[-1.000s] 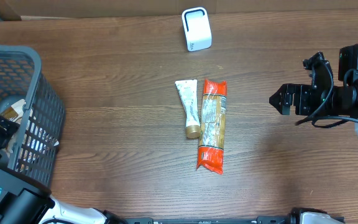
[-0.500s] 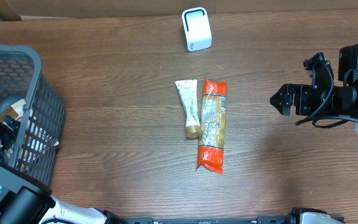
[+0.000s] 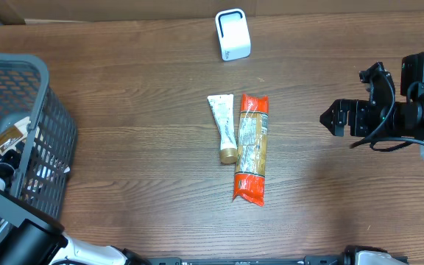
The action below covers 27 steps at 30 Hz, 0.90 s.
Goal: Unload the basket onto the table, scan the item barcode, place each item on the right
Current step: 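Grasp the brown snack bag with the left gripper and lift it out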
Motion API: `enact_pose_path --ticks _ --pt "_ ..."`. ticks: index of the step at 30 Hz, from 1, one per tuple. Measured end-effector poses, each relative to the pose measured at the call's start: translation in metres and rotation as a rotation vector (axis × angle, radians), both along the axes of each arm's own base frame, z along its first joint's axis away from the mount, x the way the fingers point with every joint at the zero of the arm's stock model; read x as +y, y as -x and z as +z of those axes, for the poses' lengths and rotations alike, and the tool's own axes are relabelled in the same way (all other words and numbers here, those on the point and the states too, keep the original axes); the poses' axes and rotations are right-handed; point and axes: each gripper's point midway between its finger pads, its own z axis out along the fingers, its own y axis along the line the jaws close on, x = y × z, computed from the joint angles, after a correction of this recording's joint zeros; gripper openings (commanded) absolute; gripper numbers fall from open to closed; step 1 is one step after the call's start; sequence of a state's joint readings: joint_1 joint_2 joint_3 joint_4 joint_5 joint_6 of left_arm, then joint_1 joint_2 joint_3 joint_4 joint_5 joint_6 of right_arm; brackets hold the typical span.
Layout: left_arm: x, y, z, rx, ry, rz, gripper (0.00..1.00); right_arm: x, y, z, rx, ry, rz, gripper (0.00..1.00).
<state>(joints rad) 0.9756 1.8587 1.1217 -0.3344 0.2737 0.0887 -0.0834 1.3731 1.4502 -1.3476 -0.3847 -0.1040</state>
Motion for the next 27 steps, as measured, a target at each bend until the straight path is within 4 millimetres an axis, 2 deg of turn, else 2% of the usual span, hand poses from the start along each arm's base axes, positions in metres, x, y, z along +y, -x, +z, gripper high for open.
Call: enact_pose_path --ticks 2,4,12,14,16,22,27 --pt "-0.004 -0.004 -0.001 -0.003 -0.005 -0.013 0.97 0.000 0.000 0.000 0.000 0.000 0.000 1.00" --pt "-0.007 -0.008 -0.001 -0.002 -0.009 -0.027 0.88 0.000 0.000 0.000 0.001 -0.001 0.000 1.00" --pt "-0.019 -0.015 -0.004 0.004 0.003 -0.070 0.42 0.000 0.002 -0.001 0.008 -0.001 0.000 1.00" --pt "-0.022 -0.016 -0.004 0.000 0.013 -0.074 0.33 0.000 0.002 -0.001 0.010 -0.001 0.000 1.00" --pt "-0.025 -0.018 -0.005 -0.005 0.021 -0.085 0.31 0.000 0.003 -0.001 0.015 -0.001 0.000 1.00" --pt "-0.027 -0.020 -0.004 -0.016 0.030 -0.083 0.15 0.000 0.003 -0.001 0.015 -0.002 0.000 1.00" --pt "-0.028 -0.020 -0.001 -0.005 0.063 -0.069 0.11 0.000 0.003 -0.001 0.015 -0.001 0.000 1.00"
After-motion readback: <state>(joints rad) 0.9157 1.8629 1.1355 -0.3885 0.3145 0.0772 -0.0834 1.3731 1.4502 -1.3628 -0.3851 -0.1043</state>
